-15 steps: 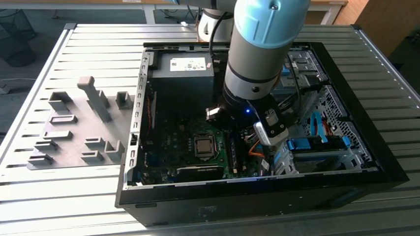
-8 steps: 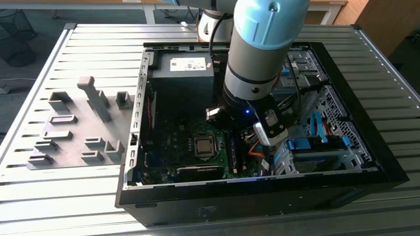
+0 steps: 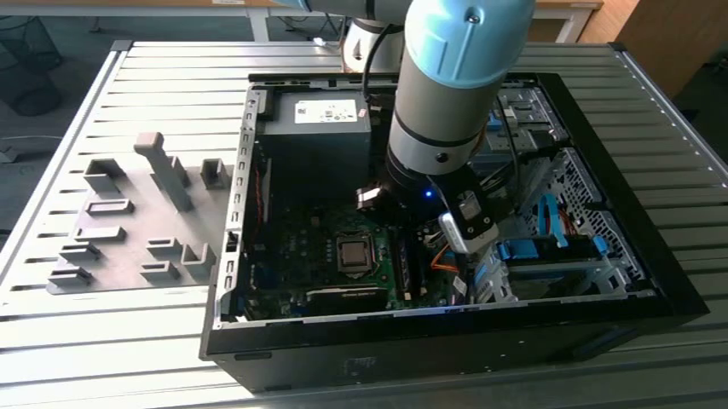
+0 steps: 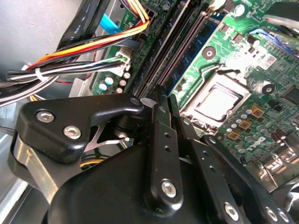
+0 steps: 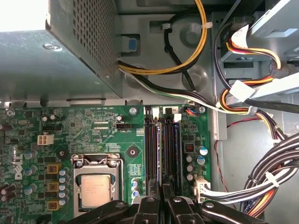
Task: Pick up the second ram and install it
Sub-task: 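Insert the second ram into the second slot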
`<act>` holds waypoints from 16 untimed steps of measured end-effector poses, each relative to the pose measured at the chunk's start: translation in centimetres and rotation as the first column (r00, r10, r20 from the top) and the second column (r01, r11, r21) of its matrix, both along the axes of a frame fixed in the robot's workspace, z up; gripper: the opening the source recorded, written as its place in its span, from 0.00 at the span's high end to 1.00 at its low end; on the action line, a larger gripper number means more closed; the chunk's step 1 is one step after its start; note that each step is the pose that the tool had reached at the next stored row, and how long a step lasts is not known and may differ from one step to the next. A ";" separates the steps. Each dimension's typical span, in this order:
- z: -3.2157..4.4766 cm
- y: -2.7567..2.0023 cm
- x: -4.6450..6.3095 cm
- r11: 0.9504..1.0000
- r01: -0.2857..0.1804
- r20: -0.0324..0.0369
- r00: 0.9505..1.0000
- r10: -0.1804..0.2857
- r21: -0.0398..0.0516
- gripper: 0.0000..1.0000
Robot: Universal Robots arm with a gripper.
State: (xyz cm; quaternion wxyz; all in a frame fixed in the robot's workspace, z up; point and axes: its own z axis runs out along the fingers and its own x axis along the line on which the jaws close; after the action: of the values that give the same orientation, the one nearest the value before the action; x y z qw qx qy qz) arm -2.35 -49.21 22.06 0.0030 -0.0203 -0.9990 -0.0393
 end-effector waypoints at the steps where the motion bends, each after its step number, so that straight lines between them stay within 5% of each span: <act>1: 0.00 0.01 0.0 1.000 0.000 0.000 1.000 0.000 0.000 0.86; 16: -0.08 0.04 0.0 1.000 -0.011 0.000 1.000 0.011 0.000 0.86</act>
State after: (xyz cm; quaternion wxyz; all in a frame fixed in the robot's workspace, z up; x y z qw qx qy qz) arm -2.35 -49.17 21.98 0.0033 -0.0148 -0.9991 -0.0394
